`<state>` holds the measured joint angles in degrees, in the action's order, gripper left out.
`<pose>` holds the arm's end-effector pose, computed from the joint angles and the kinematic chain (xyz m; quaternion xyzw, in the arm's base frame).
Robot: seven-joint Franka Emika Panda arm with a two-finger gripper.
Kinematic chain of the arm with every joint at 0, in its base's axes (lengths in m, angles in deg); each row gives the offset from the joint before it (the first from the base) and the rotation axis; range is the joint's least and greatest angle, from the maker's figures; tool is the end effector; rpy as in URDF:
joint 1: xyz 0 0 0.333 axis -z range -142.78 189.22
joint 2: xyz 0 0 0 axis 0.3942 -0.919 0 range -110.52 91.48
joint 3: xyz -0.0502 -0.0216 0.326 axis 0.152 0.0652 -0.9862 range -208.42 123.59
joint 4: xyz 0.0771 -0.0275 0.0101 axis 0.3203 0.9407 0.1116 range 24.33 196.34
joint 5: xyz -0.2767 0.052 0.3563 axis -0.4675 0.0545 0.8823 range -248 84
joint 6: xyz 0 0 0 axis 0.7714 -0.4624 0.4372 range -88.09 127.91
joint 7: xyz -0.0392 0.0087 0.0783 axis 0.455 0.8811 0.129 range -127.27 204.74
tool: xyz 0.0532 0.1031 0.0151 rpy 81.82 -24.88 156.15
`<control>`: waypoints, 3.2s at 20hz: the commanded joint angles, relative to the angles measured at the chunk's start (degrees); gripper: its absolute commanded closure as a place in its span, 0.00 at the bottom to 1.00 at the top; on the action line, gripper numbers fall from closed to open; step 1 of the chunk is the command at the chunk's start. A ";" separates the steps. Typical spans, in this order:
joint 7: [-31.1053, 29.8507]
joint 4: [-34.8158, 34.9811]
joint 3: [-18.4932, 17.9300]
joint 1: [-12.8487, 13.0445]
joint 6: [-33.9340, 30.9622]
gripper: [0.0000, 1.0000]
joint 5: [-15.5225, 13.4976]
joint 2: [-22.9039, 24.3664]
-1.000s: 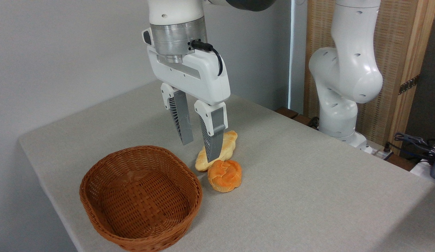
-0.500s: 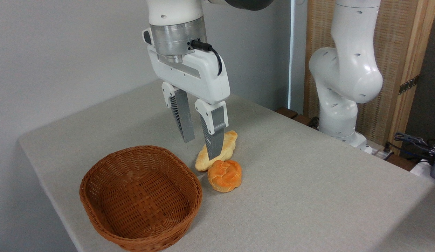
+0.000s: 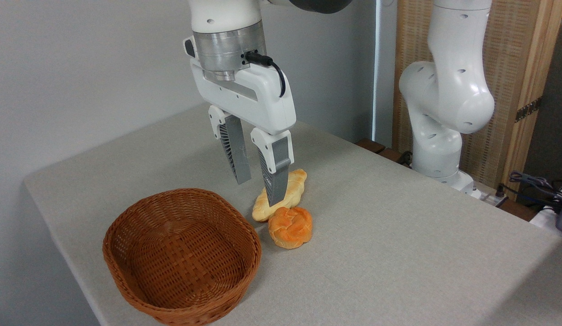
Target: Put bread into the basket
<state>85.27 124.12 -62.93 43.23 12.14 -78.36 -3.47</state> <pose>0.5933 0.0194 0.5733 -0.9181 0.3961 -0.0038 0.0158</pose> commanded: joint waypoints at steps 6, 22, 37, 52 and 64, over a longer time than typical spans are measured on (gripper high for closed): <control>0.40 -0.43 -0.06 0.29 -1.67 0.00 -0.92 0.45; 0.49 -0.43 0.47 0.73 -2.90 0.00 -0.92 0.54; 0.84 -0.43 0.47 0.73 -3.69 0.00 -0.92 0.45; 1.72 -0.25 -0.50 0.21 -2.29 0.00 -0.57 -0.60; 1.98 -0.34 -1.38 0.03 -1.67 0.00 -0.66 -0.96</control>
<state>85.75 124.18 -63.47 43.18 10.06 -78.37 -4.42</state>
